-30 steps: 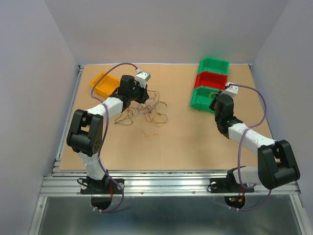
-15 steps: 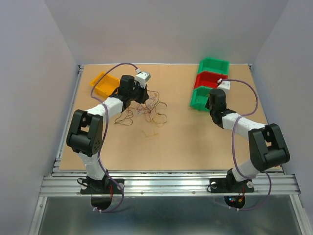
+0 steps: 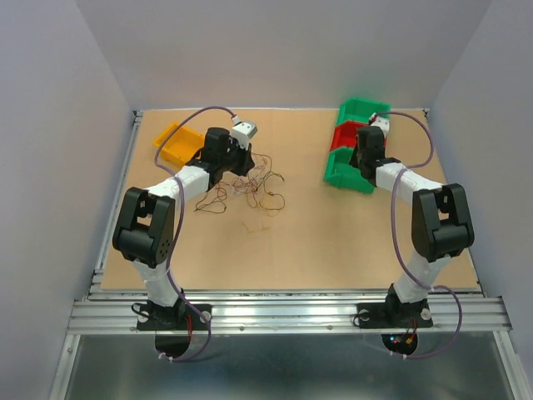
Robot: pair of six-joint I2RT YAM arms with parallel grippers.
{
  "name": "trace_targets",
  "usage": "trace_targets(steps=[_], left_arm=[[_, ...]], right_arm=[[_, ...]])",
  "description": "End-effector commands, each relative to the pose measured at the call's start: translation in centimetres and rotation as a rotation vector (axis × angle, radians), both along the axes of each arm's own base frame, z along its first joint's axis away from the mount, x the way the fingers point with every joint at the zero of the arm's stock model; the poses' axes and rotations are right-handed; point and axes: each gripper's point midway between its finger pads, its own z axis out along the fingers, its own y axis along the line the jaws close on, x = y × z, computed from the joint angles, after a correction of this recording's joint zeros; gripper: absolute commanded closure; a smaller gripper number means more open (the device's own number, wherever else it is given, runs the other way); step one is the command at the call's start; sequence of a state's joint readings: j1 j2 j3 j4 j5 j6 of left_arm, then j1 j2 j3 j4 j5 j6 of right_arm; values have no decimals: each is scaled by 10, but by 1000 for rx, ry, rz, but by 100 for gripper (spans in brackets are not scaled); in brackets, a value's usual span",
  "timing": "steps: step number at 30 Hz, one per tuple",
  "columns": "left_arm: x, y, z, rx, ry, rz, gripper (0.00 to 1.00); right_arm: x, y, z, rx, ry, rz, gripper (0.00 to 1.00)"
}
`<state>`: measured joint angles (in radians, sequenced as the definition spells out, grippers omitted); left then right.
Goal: Untangle the cables
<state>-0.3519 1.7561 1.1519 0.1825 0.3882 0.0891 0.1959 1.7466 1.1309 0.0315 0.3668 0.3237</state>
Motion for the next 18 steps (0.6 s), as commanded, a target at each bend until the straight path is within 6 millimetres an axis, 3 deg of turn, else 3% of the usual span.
trace_targets(steps=[1,6,10,13,16,18], left_arm=[[-1,-3,30,-22,-79,-15,100],[-1,-3,29,-20,-77,-15,100],[-1,-4,28,-17,-77,-16,100],[-7,-10,31,-36,-78,-61,100],[-15,-17,37,-50,-95,-110,100],[-18,-18,37,-48,-102,-119,100]], right_arm=[[-4,3,-22,-9,136,44,99],[-10,15,-44,28,222,102,97],[-5,9,-50,7,229,62,90],[-4,6,-35,6,195,40,78],[-10,3,-8,20,126,24,75],[-17,0,-1,19,102,13,73]])
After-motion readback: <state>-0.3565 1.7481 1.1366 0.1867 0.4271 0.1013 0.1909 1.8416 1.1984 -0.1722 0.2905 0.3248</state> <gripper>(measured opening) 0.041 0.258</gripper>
